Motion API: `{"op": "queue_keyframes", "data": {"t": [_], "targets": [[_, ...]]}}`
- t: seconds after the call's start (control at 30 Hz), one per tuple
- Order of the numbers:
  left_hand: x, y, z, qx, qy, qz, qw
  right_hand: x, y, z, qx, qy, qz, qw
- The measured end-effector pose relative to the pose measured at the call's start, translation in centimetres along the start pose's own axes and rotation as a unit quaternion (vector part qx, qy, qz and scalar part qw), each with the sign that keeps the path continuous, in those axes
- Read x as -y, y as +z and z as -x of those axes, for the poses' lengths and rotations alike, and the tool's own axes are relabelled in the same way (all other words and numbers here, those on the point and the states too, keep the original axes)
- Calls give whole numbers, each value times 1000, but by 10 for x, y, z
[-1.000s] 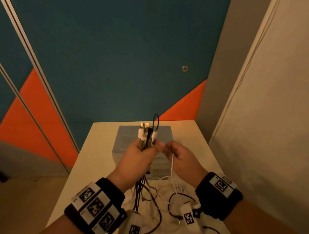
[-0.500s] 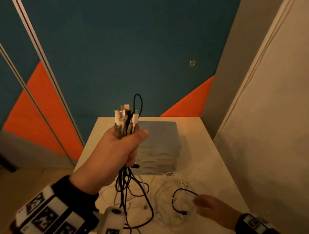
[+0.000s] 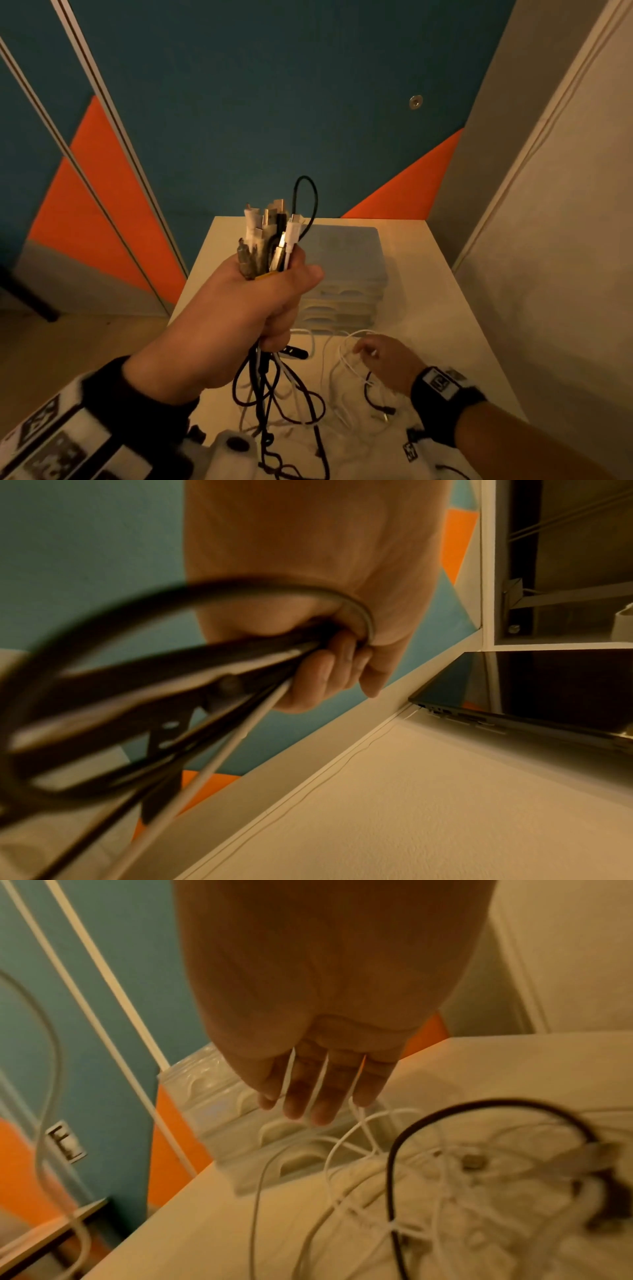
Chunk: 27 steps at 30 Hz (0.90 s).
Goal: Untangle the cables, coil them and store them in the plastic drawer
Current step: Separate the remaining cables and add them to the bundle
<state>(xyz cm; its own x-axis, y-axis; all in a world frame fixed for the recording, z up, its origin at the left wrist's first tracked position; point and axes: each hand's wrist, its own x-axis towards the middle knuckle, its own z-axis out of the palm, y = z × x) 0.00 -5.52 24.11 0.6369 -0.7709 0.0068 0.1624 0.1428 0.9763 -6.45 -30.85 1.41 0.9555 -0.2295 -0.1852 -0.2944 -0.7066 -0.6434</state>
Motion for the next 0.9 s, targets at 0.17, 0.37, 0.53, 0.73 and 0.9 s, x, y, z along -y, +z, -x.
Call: {"op": "queue_keyframes", "data": {"t": [0.17, 0.37, 0.53, 0.73, 0.9], "targets": [[-7, -11, 12, -8, -7, 2, 1000, 20, 52, -6, 155, -94, 149, 972], [-5, -24, 20, -28, -9, -9, 1000, 29, 94, -5, 278, -157, 332, 888], [3, -31, 20, -35, -1, -9, 999, 19, 104, 1, 257, -93, 380, 883], [15, -27, 10, -42, 18, -52, 998, 17, 92, 7, 150, -44, 200, 967], [33, -21, -6, -60, 39, -106, 992, 44, 29, 0, -52, -46, -109, 992]]}}
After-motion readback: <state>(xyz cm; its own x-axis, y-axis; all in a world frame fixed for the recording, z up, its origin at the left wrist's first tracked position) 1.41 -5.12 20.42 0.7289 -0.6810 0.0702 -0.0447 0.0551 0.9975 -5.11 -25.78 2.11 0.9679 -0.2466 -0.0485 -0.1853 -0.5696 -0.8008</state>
